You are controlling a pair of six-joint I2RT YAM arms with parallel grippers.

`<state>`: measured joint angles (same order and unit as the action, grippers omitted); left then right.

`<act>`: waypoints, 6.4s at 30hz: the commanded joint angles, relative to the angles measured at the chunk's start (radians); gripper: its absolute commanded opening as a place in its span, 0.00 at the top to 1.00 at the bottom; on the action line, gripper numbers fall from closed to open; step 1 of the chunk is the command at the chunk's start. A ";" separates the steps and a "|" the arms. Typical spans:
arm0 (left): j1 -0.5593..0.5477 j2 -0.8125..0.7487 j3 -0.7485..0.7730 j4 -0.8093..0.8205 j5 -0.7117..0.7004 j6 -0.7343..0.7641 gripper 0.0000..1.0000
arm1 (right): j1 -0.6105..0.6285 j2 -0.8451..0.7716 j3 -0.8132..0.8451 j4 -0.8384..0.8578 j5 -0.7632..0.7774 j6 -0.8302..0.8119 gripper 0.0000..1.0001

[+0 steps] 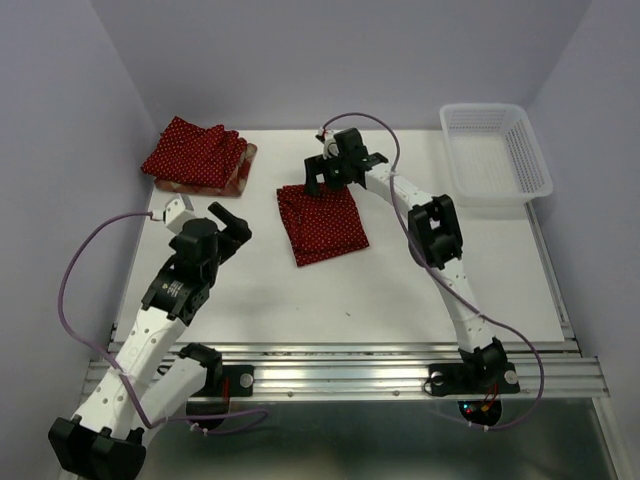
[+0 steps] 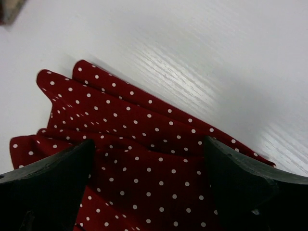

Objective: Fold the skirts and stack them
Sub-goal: Neatly place the folded skirt to the corner

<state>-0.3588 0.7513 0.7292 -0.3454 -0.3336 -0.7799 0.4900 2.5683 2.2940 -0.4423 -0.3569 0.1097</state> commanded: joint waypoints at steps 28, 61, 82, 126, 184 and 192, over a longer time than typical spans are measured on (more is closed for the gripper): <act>-0.006 0.114 -0.120 0.031 0.286 -0.068 0.01 | 0.108 -0.983 -1.485 0.579 -0.096 0.607 0.00; -0.120 0.473 -0.218 0.163 0.490 0.011 0.30 | 0.122 -1.269 -1.576 0.417 0.203 0.533 0.00; -0.151 0.641 0.275 -0.012 0.053 0.276 1.00 | 0.113 -1.381 -1.544 0.283 0.522 0.398 0.00; 0.147 1.211 1.240 0.086 -0.203 1.323 1.00 | 0.094 -1.182 -1.444 0.274 0.808 0.280 0.00; 0.448 1.665 1.661 0.128 -0.183 1.085 0.49 | 0.094 -0.938 -1.274 0.202 0.757 0.305 0.00; 0.451 1.564 1.672 0.115 -0.216 1.036 0.01 | 0.094 -0.951 -1.275 0.191 0.760 0.303 0.00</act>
<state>0.0818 2.4359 2.3550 -0.2539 -0.5072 0.2932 0.5900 1.6295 0.9852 -0.2508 0.3946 0.4000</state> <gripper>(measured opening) 0.986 0.995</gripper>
